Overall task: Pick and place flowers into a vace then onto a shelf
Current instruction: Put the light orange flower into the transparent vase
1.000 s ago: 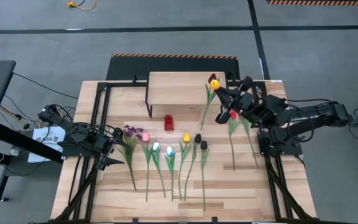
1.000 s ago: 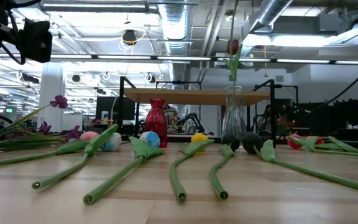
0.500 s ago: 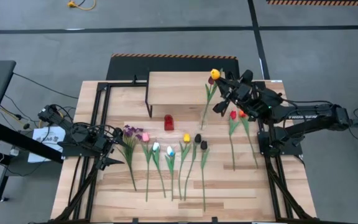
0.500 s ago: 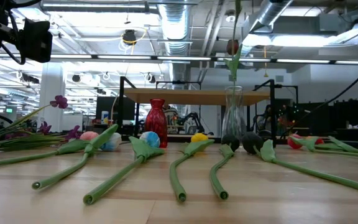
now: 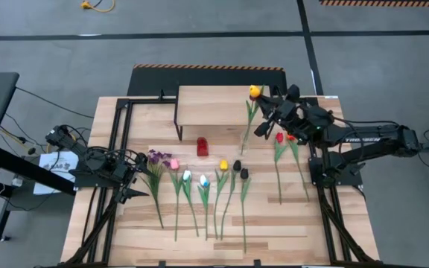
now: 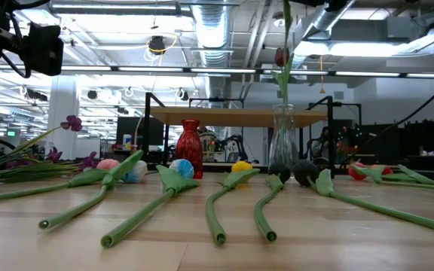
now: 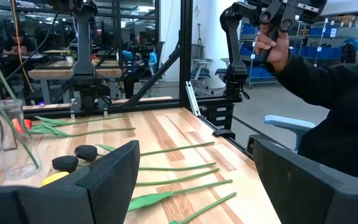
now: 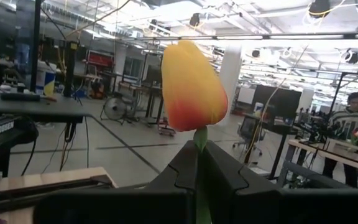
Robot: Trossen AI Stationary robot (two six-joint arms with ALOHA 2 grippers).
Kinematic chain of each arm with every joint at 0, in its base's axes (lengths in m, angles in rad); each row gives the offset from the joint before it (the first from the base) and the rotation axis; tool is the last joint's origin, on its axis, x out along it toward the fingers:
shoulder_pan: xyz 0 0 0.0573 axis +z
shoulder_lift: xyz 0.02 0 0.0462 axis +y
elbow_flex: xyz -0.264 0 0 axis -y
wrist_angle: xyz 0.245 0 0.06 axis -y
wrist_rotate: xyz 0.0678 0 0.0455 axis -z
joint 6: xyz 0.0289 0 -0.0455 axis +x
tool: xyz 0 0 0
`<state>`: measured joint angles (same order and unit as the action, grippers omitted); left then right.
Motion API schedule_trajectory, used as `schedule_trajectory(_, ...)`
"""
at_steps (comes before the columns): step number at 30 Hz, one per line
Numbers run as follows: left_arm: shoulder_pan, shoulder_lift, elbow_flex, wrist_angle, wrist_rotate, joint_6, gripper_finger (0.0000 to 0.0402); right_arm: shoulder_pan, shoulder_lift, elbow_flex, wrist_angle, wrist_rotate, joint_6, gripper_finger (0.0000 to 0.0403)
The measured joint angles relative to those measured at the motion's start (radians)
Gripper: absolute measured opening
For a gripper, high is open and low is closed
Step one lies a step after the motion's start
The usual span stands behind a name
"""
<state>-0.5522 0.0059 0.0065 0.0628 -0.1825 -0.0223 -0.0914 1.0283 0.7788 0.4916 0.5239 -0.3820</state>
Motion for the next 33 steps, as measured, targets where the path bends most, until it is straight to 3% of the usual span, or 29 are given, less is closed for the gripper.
schedule_trajectory(18,0.0,0.0,0.0,0.0,0.0,0.0,0.0302,-0.001,0.0,0.0,-0.054,0.0,0.044,0.0057)
schedule_trajectory(33,0.0,0.0,0.0,0.0,0.0,0.0,0.0302,-0.001,0.0,0.0,-0.207,0.0,0.097,0.0061)
